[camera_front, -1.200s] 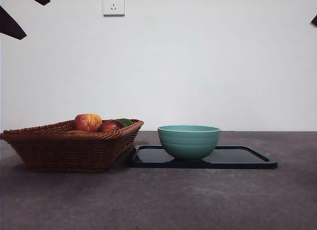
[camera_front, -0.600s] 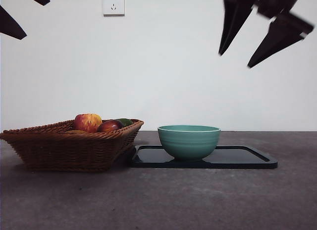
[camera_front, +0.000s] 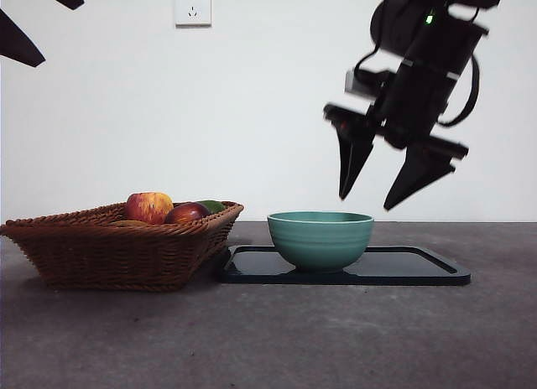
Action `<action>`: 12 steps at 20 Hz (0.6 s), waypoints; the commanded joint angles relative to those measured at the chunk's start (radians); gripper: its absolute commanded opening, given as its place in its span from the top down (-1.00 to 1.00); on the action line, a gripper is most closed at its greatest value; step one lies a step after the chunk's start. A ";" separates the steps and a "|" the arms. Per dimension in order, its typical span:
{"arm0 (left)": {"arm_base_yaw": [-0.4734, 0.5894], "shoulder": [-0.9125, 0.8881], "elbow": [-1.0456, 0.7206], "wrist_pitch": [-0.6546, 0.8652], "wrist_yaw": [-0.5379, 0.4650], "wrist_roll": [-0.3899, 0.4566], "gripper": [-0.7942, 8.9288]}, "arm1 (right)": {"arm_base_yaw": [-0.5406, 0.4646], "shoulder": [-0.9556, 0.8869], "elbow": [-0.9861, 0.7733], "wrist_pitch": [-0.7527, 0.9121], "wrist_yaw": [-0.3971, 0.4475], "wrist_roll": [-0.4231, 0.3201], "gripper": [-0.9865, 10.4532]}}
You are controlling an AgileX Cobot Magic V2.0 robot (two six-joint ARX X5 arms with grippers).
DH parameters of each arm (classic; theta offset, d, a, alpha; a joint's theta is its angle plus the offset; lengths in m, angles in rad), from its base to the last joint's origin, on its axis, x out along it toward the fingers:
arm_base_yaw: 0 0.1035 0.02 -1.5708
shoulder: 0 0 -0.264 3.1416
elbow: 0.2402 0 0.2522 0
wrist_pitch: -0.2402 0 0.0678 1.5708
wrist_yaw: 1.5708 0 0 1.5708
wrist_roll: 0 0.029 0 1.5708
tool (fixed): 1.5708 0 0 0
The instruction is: Pick up the wifruite, put it on the bowl, pick up the plate, put it on desk
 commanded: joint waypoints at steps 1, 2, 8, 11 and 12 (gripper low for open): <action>-0.005 0.005 0.016 0.005 0.006 0.012 0.14 | 0.005 0.055 0.020 0.032 0.001 -0.009 0.26; -0.005 0.006 0.016 0.005 0.006 0.012 0.14 | 0.005 0.069 0.020 0.041 0.001 -0.009 0.26; -0.005 0.006 0.016 0.005 0.006 0.012 0.14 | 0.005 0.114 0.019 0.077 0.002 -0.010 0.55; -0.005 0.005 0.016 0.004 0.006 0.012 0.14 | 0.005 0.114 0.019 0.087 0.002 -0.011 0.77; -0.005 0.005 0.016 0.004 0.006 0.012 0.14 | 0.005 0.114 0.019 0.087 0.003 -0.012 0.81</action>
